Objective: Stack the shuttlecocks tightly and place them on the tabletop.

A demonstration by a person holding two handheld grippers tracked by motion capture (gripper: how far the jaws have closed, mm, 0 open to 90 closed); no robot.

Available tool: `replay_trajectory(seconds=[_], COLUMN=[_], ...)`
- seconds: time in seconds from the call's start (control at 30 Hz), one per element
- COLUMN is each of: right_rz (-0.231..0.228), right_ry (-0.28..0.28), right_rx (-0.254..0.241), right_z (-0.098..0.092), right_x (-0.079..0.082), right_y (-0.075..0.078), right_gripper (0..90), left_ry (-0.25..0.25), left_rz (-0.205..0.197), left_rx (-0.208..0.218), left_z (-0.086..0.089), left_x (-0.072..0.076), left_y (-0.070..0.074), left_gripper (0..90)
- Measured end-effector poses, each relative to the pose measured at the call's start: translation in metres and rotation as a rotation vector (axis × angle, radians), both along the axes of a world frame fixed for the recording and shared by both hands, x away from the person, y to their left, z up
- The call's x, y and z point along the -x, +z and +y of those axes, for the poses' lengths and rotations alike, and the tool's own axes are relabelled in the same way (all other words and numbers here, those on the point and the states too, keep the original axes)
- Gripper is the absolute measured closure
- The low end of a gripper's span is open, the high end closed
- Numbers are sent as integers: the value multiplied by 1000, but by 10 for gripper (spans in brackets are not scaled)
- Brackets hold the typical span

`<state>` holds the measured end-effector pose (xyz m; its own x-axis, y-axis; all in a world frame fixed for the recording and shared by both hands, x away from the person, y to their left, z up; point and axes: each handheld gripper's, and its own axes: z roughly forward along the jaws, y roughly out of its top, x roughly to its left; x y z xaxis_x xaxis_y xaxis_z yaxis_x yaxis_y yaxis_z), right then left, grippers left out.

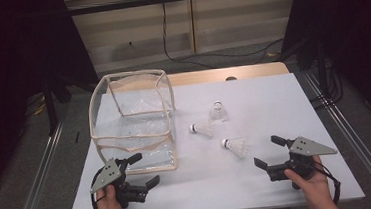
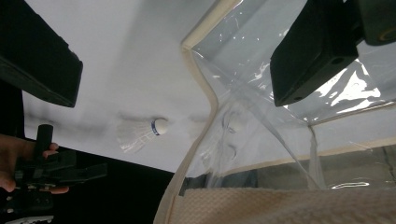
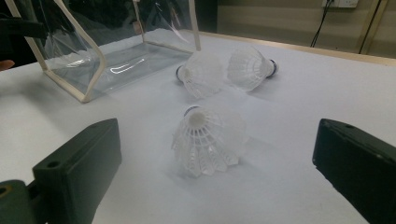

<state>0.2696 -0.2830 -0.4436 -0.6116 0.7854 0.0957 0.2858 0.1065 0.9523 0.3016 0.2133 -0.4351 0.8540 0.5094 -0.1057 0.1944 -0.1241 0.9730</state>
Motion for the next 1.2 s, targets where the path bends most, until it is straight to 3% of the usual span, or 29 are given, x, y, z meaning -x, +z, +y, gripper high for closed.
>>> replay_trajectory(seconds=[0.47, 0.73, 1.2], right_rz=[58, 87, 163], right_ry=[-5, 21, 27], right_rx=[-4, 13, -1], right_z=[20, 31, 34], right_x=[-16, -22, -28], right_y=[1, -1, -4], right_gripper=[11, 34, 248], left_ry=[-14, -22, -33], left_rz=[-7, -10, -7], left_rx=[3, -1, -3], left_z=[-2, -3, -4], left_x=[1, 1, 1], left_y=[0, -1, -1], left_gripper=[26, 25, 26])
